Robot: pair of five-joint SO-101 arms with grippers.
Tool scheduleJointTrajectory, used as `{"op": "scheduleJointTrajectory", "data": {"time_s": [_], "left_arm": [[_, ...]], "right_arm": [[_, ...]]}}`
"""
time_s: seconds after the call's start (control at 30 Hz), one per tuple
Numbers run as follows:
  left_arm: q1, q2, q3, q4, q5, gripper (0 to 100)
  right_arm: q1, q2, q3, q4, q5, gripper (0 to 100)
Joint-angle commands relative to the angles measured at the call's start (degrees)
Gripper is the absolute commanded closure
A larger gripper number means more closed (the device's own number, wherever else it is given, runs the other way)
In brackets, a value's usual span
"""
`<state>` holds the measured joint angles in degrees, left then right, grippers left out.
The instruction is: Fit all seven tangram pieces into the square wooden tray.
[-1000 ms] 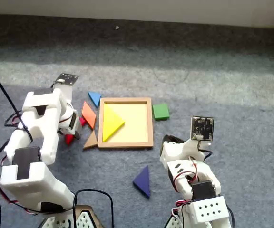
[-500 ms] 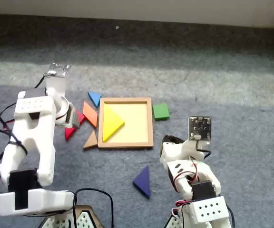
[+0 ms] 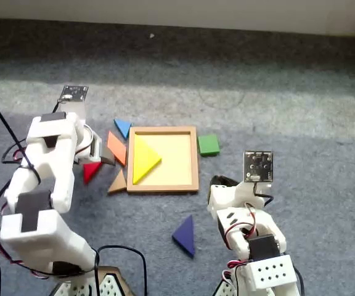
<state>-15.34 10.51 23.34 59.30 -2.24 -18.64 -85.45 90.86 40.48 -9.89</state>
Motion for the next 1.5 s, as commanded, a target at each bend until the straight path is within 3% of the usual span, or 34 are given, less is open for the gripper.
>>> {"op": "scheduleJointTrajectory", "data": {"time_s": [0.0,0.27,0.7,0.8,0.93,1.47], "left_arm": [[-0.7,5.8,-9.6,1.1,2.7,68],[-0.7,12.1,-18.4,3.0,3.3,68],[-0.5,23.1,-32.6,17.0,3.0,74],[-0.3,23.3,-32.8,17.1,2.9,74],[0.6,23.3,-32.7,17.1,-2.5,83],[1.4,22.3,-32.3,17.1,-3.1,93]], "right_arm": [[0.4,-0.8,-0.1,-1.4,0.7,95.4],[0.4,-0.8,-0.1,-1.4,0.9,95.4],[0.4,-0.8,-0.1,-1.4,0.9,95.4],[0.5,-0.8,-0.1,-1.4,1.0,95.4],[0.5,-0.8,-0.1,-1.4,1.0,95.4],[0.6,-0.8,-0.1,-1.4,1.0,95.4]]}}
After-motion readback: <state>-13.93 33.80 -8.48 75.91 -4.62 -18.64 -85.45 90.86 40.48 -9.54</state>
